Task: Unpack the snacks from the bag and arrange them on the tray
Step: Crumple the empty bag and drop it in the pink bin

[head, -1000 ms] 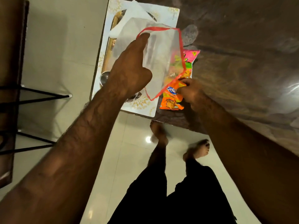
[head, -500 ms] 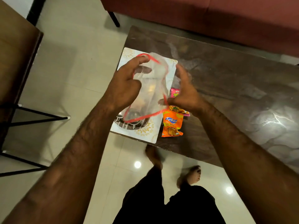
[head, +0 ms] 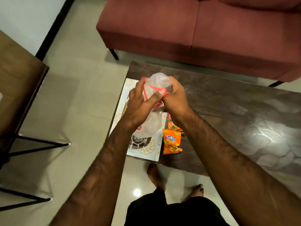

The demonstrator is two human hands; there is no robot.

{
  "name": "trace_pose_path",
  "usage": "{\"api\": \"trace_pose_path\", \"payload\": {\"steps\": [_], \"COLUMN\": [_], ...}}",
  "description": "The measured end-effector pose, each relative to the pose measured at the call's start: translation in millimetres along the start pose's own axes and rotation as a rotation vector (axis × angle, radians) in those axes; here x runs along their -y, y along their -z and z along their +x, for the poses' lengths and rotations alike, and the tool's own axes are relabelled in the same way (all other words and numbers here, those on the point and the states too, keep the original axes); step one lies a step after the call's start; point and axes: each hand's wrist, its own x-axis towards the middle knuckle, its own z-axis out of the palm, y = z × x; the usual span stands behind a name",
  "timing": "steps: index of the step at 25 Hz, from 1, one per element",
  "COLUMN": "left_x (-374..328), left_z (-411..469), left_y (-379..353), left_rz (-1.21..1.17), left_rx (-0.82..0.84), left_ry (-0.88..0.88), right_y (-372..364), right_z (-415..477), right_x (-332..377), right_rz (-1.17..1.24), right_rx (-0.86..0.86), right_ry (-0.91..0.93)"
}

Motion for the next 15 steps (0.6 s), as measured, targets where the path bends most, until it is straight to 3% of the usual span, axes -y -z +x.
{"api": "trace_pose_path", "payload": {"steps": [3, 8, 10, 12, 15], "left_x": [-5.1, -29.5, -37.3, -47.2, -51.5], "left_z": [-9.3, -7.0, -9.4, -25.8, -40.4], "left_y": [-8.8, -21.4, -34.4, -60.0, -106.1], "left_rz": [-0.59, -0.753, -1.042, -1.16, -1.136], "left_rx": [0.212, -0.07, 0.043, 0.163, 0.209], "left_ry": [0.13, 0.256, 0.333, 0.394, 0.303], "right_y": [6.3, 34.7, 49.0, 56.0, 70.5], "right_z": [-6.6, -34.8, -45.9, -59.3, -71.7], "right_x": [15.5, 26.2, 25.5, 22.3, 19.2], "right_rz": [0.054, -0.508, -0.409, -0.256, -0.26], "right_rx": [-0.055, -0.033, -0.005, 0.042, -0.19], "right_ry": [-0.054, 0.151, 0.108, 0.083, 0.128]}}
